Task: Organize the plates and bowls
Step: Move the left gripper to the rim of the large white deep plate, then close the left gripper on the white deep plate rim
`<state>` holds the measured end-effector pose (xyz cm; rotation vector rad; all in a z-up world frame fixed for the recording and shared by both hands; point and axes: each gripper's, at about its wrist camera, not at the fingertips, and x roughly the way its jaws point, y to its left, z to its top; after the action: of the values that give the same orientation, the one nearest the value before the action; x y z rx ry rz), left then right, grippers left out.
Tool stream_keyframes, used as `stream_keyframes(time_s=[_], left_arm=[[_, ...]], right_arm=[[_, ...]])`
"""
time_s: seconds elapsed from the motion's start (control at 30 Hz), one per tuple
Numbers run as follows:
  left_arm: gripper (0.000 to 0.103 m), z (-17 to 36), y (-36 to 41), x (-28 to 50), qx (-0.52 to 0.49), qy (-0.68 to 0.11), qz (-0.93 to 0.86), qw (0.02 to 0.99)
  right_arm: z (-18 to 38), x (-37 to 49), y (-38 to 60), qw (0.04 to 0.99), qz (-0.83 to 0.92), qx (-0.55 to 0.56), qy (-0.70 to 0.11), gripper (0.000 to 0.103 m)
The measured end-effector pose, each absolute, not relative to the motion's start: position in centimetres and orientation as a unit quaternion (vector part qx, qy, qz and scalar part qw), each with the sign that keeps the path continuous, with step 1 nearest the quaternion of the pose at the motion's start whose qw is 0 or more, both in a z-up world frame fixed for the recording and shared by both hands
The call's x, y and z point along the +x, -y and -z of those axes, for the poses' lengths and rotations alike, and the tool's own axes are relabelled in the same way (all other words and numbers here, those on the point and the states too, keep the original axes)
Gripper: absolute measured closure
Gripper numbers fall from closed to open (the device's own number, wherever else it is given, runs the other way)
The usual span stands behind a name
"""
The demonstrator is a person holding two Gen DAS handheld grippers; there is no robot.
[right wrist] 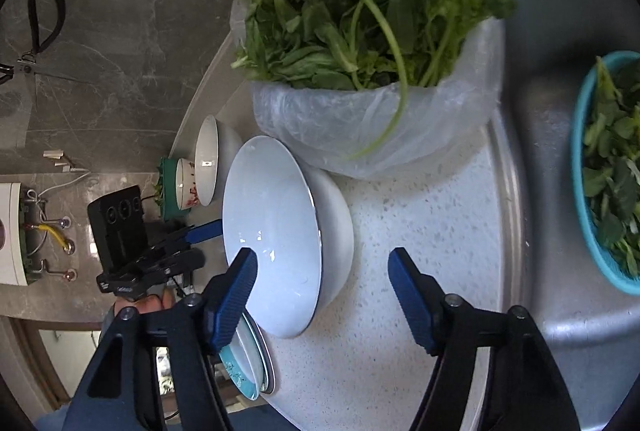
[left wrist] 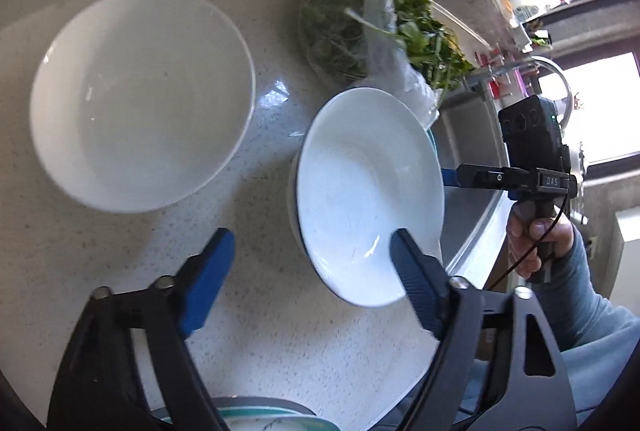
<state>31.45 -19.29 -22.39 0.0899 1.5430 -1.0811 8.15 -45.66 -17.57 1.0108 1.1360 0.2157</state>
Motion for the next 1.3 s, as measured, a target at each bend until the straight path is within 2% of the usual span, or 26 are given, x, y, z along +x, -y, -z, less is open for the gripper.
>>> stream_keyframes(time_s=[0.13,0.17,0.2,0.27,0.37,0.4,0.6,0.8,1.0,1.3], left_arm=[[0.039,23.6,19.4,31.5,0.038,-0.673,0.462,0.577],[0.042,23.8,19.6,31.5,0.037,-0.673,0.463,0.575],[0.052,23.9,19.7,31.6,0.033,-0.675,0.465,0.572],[0.063,24.2,20.0,31.7,0.031,-0.678,0.467,0.567],[0.073,24.8,20.6,31.6,0.037,-0.681,0.467,0.562],[0.074,24.9,20.8,31.6,0.038,-0.682,0.468,0.560],[0.075,25.2,21.2,32.0,0.031,-0.683,0.471,0.557],[0.076,25.2,21.0,32.4,0.029,-0.688,0.464,0.558],[0.082,25.1,21.7,32.2,0.036,-0.685,0.453,0.568],[0.082,24.9,22.3,31.6,0.053,-0.682,0.447,0.577]], right_arm=[[19.0,9.1,45.3,0.707,-0.112,0.463,-0.523,0.040],[19.3,9.3,45.1,0.704,-0.117,0.464,-0.525,0.046],[19.5,9.5,44.9,0.703,-0.119,0.464,-0.526,0.050],[19.7,9.9,44.9,0.701,-0.125,0.461,-0.530,0.056],[19.8,10.1,44.7,0.700,-0.127,0.459,-0.533,0.062],[19.8,10.3,44.7,0.698,-0.129,0.460,-0.533,0.067],[19.9,10.7,44.6,0.697,-0.124,0.459,-0.537,0.075],[20.5,10.4,45.0,0.697,-0.118,0.456,-0.541,0.078],[20.0,10.5,44.4,0.703,-0.116,0.440,-0.547,0.079],[19.9,10.8,43.1,0.702,-0.109,0.439,-0.550,0.079]])
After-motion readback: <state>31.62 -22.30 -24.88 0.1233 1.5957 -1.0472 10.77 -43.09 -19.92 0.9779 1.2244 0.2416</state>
